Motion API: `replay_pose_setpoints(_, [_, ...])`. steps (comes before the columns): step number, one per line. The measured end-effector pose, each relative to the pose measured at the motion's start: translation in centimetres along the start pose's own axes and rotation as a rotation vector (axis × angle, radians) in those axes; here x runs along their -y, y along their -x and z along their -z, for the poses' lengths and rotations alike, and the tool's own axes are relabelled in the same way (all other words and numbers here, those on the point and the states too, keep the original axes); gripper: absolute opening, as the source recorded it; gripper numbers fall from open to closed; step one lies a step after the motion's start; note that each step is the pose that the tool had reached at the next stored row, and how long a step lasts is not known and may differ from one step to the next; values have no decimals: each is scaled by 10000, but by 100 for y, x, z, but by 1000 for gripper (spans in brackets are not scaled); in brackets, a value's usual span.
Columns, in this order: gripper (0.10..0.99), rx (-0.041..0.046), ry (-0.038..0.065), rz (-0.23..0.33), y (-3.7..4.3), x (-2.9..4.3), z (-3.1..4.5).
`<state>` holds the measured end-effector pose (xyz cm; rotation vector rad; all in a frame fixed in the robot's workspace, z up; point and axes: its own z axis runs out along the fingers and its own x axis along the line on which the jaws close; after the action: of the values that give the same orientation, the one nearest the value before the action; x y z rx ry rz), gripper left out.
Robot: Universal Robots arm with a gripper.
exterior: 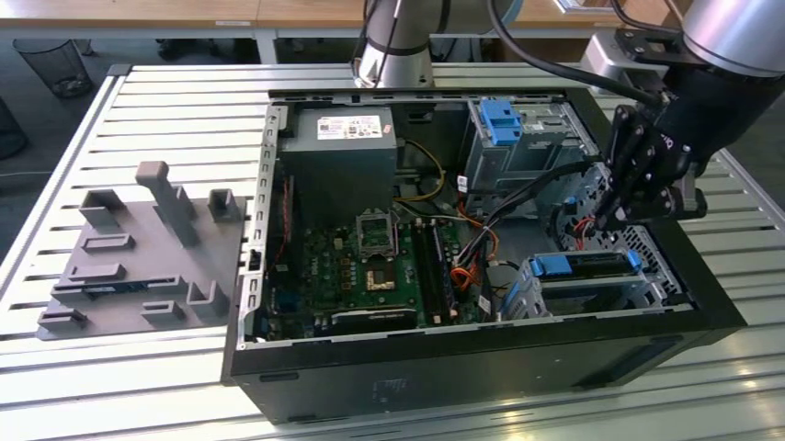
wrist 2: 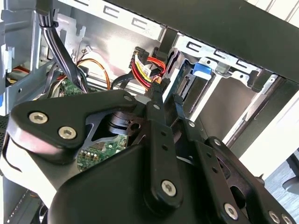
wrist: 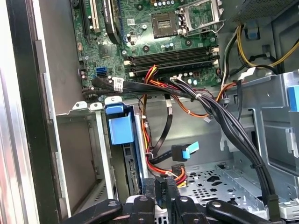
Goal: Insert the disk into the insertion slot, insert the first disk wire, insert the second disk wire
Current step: 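Insert the first disk wire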
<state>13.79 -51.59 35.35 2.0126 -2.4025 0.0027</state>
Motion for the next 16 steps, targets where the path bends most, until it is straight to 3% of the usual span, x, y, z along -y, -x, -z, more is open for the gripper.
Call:
replay_pose_setpoints(5, [247, -61, -10, -114, 7, 10, -19])
replay_pose_setpoints(16, [247, -64, -10, -129, 22, 8, 3])
